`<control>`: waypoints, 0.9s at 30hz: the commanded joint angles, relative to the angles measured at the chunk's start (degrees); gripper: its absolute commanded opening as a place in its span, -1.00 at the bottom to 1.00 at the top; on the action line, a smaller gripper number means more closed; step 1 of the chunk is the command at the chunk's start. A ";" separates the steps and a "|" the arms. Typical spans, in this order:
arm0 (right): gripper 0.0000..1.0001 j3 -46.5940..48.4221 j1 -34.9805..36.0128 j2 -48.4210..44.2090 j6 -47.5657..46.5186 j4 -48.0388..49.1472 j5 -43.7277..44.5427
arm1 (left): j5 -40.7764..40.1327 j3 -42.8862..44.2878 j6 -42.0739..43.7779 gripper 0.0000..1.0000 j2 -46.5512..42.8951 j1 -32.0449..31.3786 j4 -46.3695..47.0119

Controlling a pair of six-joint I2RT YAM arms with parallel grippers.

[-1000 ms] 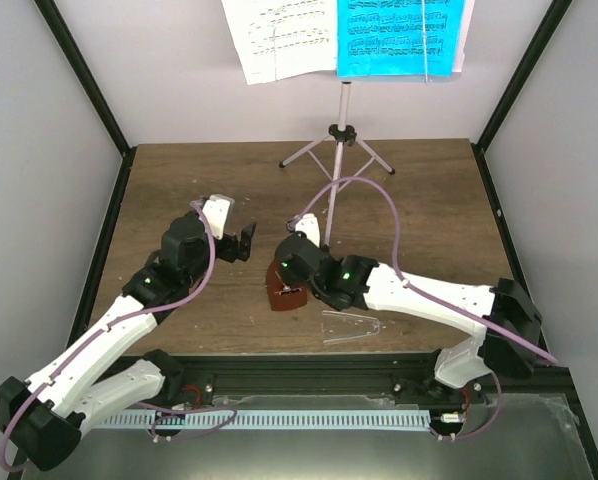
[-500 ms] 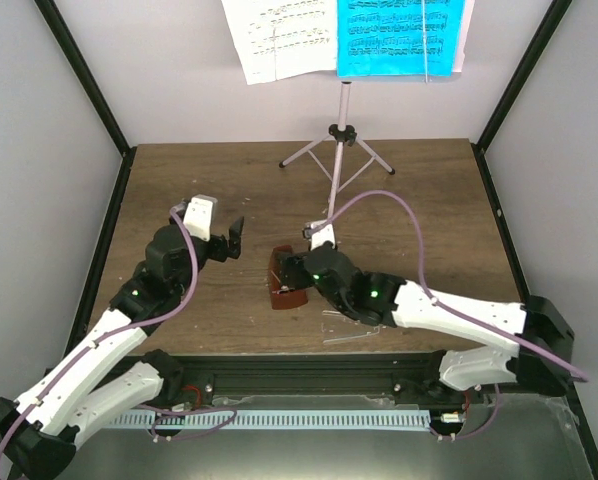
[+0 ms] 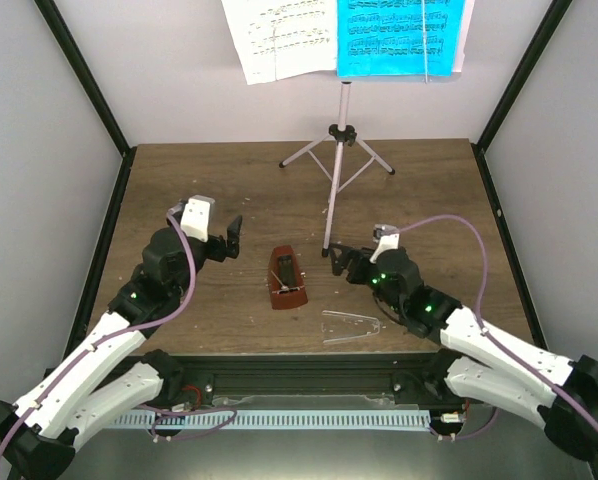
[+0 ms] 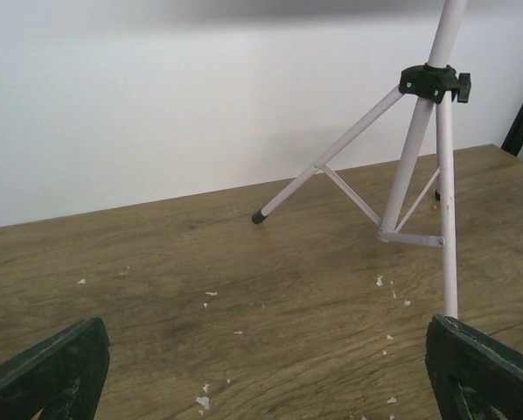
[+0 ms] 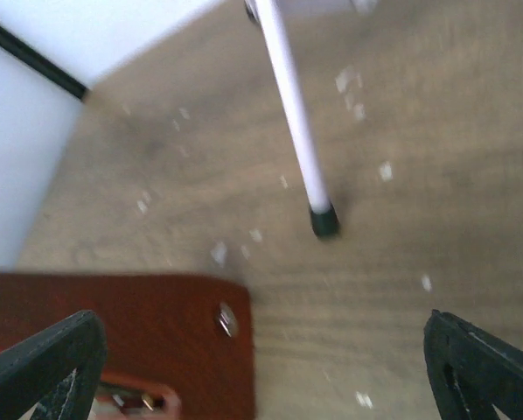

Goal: Pack up the instrument practice props

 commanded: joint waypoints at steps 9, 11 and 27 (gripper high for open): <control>0.81 -4.36 -0.97 15.07 2.17 15.49 -16.31 | -0.40 -0.36 0.92 0.99 1.07 0.24 1.38; 0.67 -2.84 -0.92 18.69 0.10 16.46 -17.39 | -0.48 -0.32 1.10 0.99 1.33 0.24 1.47; -0.25 2.95 8.94 35.77 -6.54 26.52 -22.57 | 0.96 -1.00 1.56 0.98 1.74 0.26 2.69</control>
